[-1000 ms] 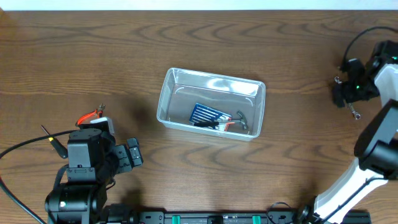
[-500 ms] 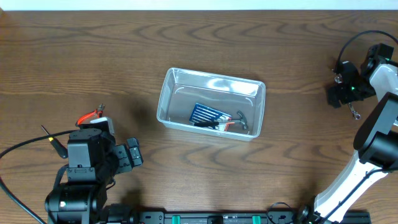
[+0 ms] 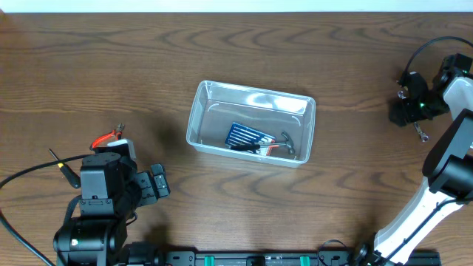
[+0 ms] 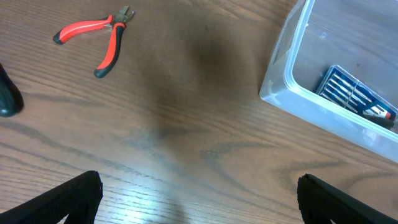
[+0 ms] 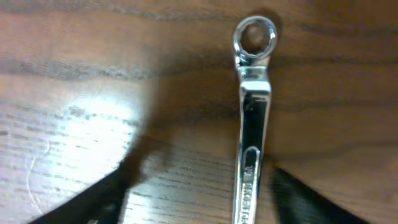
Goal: Pack container
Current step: 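Lower the right gripper and grasp the silver wrench, then carry the wrench with the right gripper into the container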
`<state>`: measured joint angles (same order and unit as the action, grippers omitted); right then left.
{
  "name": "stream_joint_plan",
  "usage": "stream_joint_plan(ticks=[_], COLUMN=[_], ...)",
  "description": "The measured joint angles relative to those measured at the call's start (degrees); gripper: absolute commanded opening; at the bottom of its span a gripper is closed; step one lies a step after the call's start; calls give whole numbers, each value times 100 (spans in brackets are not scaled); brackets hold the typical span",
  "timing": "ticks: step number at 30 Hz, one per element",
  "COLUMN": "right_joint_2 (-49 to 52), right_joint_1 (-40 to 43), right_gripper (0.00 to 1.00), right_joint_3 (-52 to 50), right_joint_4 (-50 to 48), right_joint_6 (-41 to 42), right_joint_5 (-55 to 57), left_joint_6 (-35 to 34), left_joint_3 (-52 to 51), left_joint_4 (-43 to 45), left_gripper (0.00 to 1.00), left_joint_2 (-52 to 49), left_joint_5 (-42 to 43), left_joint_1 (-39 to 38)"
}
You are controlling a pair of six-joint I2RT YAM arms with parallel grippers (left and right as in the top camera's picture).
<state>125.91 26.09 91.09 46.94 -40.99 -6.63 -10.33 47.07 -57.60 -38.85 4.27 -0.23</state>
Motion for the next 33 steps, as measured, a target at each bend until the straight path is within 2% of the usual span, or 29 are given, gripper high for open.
stream_joint_plan(ticks=[3, 11, 15, 17, 33], right_joint_2=[4, 7, 7, 9, 9], right_joint_1=[4, 4, 4, 4, 4], right_gripper=[63, 37, 33, 27, 2], right_joint_3=[4, 9, 9, 9, 9], right_joint_4=[-11, -11, -13, -13, 7], right_joint_6=[4, -11, 17, 17, 144], right_joint_5=[-11, -42, -44, -48, -87], left_joint_6=[0, -2, -2, -2, -2], left_joint_3=[0, 0, 0, 0, 0], left_joint_4=[0, -2, -2, -2, -2], left_gripper=[98, 98, 98, 98, 98], left_joint_2=[0, 0, 0, 0, 0], left_joint_5=[0, 0, 0, 0, 0], left_joint_1=[0, 0, 0, 0, 0])
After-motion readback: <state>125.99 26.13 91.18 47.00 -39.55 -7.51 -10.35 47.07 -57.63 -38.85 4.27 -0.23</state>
